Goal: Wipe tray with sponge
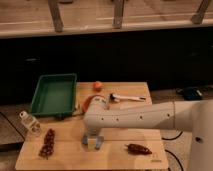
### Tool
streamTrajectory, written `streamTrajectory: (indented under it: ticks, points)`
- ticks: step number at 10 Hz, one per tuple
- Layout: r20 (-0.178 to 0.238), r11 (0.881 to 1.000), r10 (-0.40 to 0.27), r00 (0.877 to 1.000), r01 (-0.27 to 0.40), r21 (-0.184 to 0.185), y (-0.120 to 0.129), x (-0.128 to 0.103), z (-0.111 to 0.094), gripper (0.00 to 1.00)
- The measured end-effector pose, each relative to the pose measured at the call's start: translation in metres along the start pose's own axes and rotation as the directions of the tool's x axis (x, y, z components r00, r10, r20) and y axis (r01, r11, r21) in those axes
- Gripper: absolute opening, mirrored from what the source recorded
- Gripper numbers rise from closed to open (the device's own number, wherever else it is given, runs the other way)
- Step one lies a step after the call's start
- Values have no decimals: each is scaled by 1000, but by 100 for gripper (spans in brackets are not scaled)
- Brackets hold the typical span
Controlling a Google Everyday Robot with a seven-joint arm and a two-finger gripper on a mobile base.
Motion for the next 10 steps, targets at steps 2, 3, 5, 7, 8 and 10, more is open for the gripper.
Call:
streamTrajectory:
  ticks: [2, 3, 5, 7, 8, 10]
  points:
    - [-2, 999, 32, 999, -32, -1, 0, 5, 12, 80]
    - [-6, 999, 53, 999, -53, -2, 0, 12, 19, 80]
    - [-11, 997, 74, 997, -74, -7, 0, 19, 26, 76]
    - [-13, 996, 89, 996, -90, -15, 0, 24, 31, 57]
    - [-14, 996, 88, 996, -89, -18, -1, 26, 32, 45]
    - [-25, 996, 82, 996, -82, -23, -2, 27, 30, 27]
